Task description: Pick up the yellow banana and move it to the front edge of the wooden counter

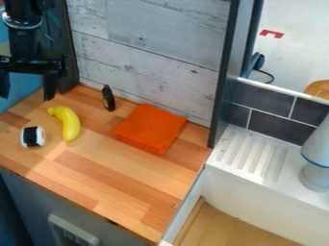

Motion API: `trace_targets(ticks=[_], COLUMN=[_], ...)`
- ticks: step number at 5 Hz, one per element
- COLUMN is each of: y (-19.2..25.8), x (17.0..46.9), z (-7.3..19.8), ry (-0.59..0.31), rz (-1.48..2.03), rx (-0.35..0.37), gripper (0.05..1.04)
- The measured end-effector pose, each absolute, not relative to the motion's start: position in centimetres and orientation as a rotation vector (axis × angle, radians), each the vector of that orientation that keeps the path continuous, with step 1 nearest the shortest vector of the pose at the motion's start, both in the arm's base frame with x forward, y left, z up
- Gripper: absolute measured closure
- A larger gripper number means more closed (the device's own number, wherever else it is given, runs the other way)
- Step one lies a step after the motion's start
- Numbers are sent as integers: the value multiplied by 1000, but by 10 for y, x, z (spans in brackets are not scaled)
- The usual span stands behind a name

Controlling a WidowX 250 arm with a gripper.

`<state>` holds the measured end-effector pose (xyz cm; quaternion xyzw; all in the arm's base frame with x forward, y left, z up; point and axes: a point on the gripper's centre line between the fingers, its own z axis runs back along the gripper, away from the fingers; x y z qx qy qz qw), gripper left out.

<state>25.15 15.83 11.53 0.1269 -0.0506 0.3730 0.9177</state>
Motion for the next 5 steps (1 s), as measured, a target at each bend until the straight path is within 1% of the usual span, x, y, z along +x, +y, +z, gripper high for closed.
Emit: trace_targets(ticks=[1, 2, 3, 4, 5], y=[157, 175, 196, 201, 205], x=[251, 270, 282, 301, 307], z=[108, 72, 53, 44, 36], ry=[-78, -29, -45, -133, -233], rz=[762, 650, 636, 688, 804], rx=[254, 161, 155, 119, 69], gripper=[83, 83, 83, 83, 83])
